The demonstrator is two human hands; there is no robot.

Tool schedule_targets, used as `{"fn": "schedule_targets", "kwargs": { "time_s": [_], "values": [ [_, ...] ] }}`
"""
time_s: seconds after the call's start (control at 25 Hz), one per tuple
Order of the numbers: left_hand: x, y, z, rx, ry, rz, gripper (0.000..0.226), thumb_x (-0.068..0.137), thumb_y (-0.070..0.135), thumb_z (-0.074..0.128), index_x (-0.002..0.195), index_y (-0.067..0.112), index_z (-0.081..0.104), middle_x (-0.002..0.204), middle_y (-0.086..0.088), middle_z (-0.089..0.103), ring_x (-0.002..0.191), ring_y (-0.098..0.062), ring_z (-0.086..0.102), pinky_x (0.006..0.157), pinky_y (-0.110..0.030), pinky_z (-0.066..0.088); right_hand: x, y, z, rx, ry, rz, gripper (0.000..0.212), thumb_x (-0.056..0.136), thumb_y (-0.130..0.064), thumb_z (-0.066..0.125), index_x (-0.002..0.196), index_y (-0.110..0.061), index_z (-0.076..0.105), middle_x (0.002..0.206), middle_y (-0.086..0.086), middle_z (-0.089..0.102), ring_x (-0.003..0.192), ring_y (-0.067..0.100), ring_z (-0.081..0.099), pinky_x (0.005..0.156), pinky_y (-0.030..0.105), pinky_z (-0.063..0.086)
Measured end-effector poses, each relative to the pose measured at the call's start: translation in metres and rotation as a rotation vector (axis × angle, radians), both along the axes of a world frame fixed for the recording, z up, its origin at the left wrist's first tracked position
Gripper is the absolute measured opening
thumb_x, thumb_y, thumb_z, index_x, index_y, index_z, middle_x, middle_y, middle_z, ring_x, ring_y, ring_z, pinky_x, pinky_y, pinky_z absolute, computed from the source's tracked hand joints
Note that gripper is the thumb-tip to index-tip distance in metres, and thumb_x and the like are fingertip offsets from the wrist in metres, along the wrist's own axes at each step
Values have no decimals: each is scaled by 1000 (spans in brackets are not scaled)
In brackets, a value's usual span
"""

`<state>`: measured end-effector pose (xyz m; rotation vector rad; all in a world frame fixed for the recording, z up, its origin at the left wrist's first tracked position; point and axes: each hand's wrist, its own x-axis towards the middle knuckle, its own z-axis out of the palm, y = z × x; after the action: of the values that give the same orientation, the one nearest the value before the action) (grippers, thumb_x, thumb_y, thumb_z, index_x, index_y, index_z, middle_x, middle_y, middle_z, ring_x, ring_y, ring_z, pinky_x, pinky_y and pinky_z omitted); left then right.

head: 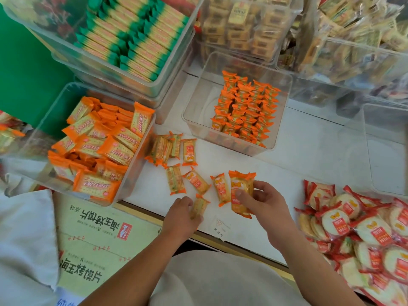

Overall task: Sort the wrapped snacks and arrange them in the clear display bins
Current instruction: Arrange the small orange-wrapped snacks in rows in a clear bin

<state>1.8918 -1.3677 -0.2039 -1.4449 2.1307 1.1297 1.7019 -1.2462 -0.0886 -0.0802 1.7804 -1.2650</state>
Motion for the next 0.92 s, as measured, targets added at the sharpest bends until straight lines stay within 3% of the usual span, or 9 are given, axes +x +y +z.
{"fn": "schedule_targets", "kwargs": {
  "time_s": [0.16,0.28,0.36,0.44,0.52,0.6,0.76,0.92],
  "values": [
    [-13,21,-15,-156,-68,-136,61,85,47,73,133,24,43,124,-2,50,115,-24,53,87,-40,56,-11,12,-3,37,68,34,35,80,-27,89,107,-21,67,102,-6,76,91,18,76,81,34,59],
    [-19,25,-12,-131,-44,-75,59,84,41,76,131,25,44,119,0,58,109,-23,59,85,-37,56,-21,21,-2,43,69,41,36,79,-30,89,106,-22,67,101,-6,75,91,17,76,79,32,57],
    [-22,29,4,0,124,158,54,83,37,81,124,27,47,108,5,66,95,-17,67,77,-31,55,-27,27,-2,34,63,44,36,79,-29,89,106,-21,67,100,-4,75,92,18,76,78,31,56],
    [-28,29,31,235,367,485,39,86,28,82,114,20,57,100,-2,74,83,-16,73,76,-34,61,-31,31,-3,25,57,35,35,79,-27,89,106,-20,68,100,-3,75,92,20,76,78,32,56],
    [-37,27,63,472,563,684,22,94,16,73,114,12,66,104,-12,77,93,-24,76,89,-45,61,-34,31,-1,11,53,32,35,79,-26,89,106,-20,68,97,-4,76,91,20,76,80,34,58],
    [-43,26,92,680,749,782,20,101,7,59,119,6,67,112,-17,76,104,-29,74,95,-49,58,-35,28,2,-1,56,42,35,78,-26,89,106,-21,68,96,-5,77,92,20,76,81,35,59],
    [-57,22,125,773,868,680,27,103,12,55,128,7,66,119,-17,73,105,-28,72,91,-50,59,-37,17,13,-41,91,98,34,82,-27,87,111,-26,68,99,-9,76,91,14,75,78,31,62],
    [-68,2,138,472,726,479,22,103,17,61,123,21,69,115,-8,72,99,-24,75,81,-45,64,-43,1,23,-39,170,89,34,84,-32,85,113,-32,67,98,-13,75,90,10,74,69,23,60]
  ]
}}
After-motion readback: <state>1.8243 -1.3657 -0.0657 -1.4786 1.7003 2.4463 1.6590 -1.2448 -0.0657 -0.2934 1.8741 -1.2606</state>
